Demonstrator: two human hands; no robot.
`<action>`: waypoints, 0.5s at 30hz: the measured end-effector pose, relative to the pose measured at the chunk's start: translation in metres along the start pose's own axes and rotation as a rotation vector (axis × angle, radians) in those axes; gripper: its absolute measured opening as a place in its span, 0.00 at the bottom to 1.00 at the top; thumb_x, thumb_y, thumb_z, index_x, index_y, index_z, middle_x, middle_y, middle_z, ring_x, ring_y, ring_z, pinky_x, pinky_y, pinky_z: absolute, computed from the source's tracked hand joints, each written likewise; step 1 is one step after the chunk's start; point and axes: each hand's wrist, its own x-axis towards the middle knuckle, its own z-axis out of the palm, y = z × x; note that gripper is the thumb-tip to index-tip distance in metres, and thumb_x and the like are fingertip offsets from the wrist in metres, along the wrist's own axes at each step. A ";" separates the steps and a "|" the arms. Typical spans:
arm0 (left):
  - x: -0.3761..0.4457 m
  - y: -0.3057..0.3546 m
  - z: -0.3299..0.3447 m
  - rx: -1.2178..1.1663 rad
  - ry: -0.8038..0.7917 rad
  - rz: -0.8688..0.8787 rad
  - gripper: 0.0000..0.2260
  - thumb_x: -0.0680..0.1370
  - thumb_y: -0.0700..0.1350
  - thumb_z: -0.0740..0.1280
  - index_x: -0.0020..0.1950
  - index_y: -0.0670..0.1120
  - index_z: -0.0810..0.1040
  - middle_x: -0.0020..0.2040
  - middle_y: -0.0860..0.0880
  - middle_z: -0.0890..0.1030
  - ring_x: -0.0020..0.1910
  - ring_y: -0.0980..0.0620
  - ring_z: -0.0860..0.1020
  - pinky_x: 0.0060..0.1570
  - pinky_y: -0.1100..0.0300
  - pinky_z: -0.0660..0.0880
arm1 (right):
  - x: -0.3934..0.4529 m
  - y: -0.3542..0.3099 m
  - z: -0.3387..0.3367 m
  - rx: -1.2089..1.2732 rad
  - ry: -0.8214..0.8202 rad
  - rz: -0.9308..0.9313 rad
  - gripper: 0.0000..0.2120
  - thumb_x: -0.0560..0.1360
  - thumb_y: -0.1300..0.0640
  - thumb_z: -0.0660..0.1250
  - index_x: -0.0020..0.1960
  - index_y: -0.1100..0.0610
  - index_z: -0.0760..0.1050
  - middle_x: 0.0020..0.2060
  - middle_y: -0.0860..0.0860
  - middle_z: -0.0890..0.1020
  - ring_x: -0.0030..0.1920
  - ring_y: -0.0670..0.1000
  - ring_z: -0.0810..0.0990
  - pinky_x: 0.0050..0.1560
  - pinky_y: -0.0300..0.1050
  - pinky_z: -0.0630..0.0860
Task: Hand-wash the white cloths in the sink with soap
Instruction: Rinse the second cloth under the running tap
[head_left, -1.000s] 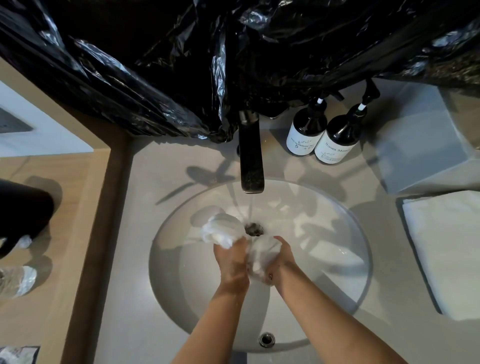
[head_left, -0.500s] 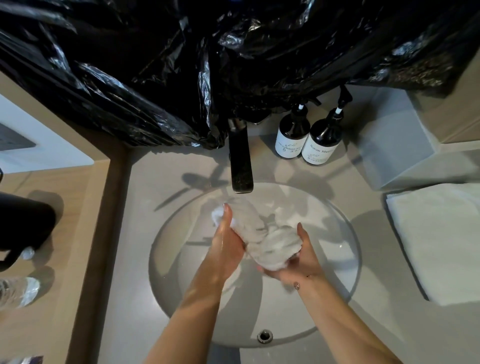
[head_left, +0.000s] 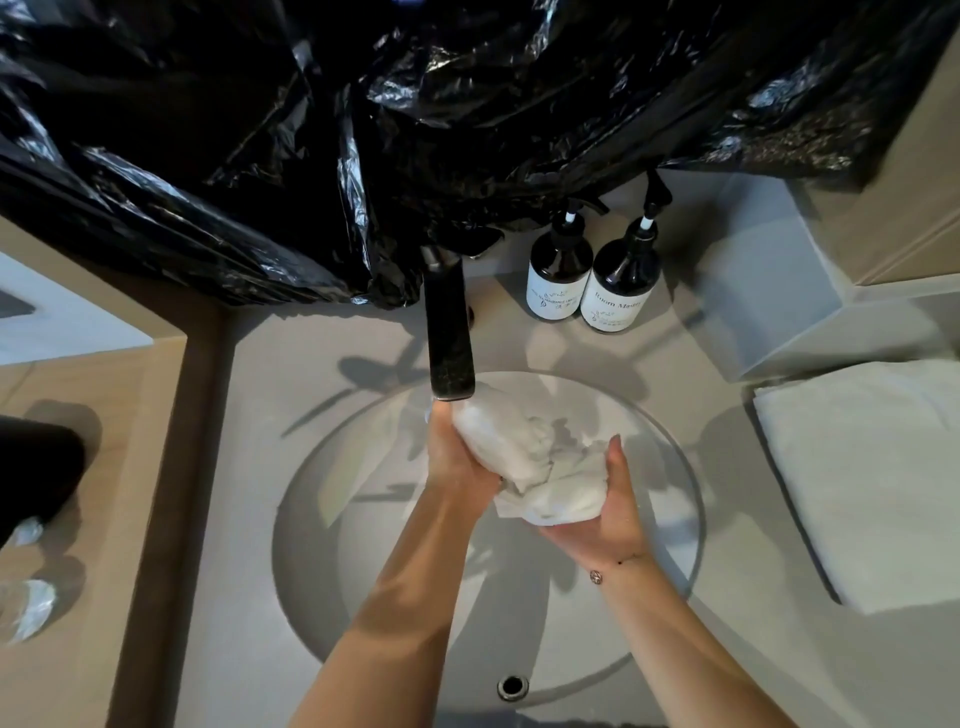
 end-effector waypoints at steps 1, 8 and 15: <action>-0.001 0.003 -0.002 0.031 -0.032 0.025 0.23 0.78 0.61 0.57 0.59 0.43 0.73 0.45 0.41 0.79 0.45 0.42 0.81 0.43 0.52 0.78 | 0.001 0.001 -0.001 0.001 0.015 0.003 0.39 0.78 0.33 0.52 0.79 0.57 0.52 0.77 0.63 0.55 0.76 0.65 0.57 0.70 0.63 0.64; -0.015 0.020 -0.056 -0.039 -0.151 0.094 0.27 0.80 0.63 0.55 0.61 0.42 0.80 0.58 0.39 0.79 0.57 0.42 0.77 0.59 0.47 0.72 | 0.028 0.009 0.016 -0.111 0.088 -0.172 0.23 0.76 0.52 0.56 0.67 0.61 0.67 0.64 0.65 0.69 0.66 0.68 0.69 0.68 0.61 0.66; -0.030 0.001 -0.110 -0.103 0.137 -0.154 0.13 0.83 0.51 0.58 0.58 0.44 0.76 0.54 0.42 0.81 0.50 0.46 0.81 0.43 0.53 0.83 | 0.045 0.015 0.052 -0.059 -0.070 -0.129 0.23 0.69 0.48 0.66 0.61 0.57 0.73 0.53 0.56 0.78 0.54 0.58 0.78 0.58 0.54 0.73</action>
